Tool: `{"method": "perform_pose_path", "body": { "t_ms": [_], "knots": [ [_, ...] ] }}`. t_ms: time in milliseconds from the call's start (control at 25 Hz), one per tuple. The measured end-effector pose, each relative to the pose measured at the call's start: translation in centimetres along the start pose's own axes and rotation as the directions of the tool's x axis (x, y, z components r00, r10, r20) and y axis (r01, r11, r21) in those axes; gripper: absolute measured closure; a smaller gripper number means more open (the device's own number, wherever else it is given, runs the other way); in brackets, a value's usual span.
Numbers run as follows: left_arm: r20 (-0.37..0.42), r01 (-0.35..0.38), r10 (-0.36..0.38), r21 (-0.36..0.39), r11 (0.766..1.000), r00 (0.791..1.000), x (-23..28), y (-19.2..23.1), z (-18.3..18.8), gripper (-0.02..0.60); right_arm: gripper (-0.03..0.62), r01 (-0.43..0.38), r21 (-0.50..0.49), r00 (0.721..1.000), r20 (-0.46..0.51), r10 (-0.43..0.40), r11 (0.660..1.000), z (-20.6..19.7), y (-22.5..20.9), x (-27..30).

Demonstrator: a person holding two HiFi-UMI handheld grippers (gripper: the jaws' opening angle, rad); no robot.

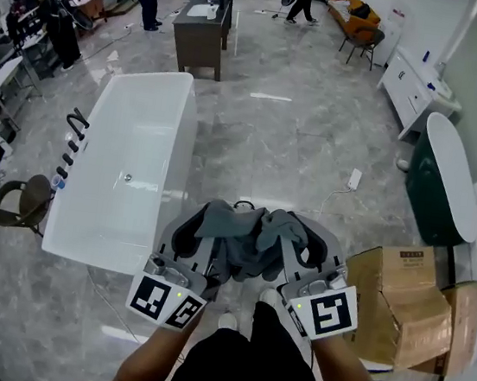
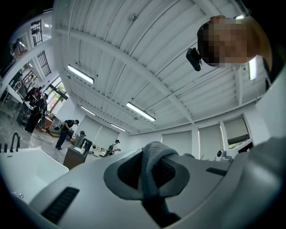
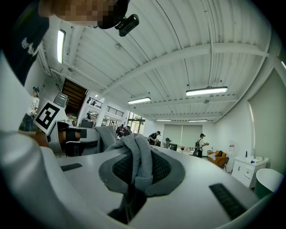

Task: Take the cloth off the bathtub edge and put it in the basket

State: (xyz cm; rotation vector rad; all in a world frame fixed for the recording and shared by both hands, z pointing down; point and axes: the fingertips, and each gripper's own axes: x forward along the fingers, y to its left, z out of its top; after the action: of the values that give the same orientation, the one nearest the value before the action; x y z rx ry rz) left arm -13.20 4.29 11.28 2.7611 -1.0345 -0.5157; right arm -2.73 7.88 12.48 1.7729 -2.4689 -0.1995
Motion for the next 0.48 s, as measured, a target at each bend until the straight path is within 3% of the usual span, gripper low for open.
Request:
{"method": "perform_pose_path", "body": {
  "t_ms": [160, 480],
  "knots": [
    [-0.007, -0.017, 0.018, 0.023, 1.000, 1.000, 1.5, 2.1, 1.0, 0.543, 0.548, -0.010, 0.011, 1.000, 0.011, 0.010, 1.000, 0.8, -0.3, 2.9],
    [-0.004, -0.072, 0.072, 0.051, 0.996, 0.997, 4.1, 3.4, -0.5, 0.543, 0.548, -0.037, 0.023, 0.998, 0.046, 0.036, 0.999, 0.5, -2.8, 4.9]
  ]
}}
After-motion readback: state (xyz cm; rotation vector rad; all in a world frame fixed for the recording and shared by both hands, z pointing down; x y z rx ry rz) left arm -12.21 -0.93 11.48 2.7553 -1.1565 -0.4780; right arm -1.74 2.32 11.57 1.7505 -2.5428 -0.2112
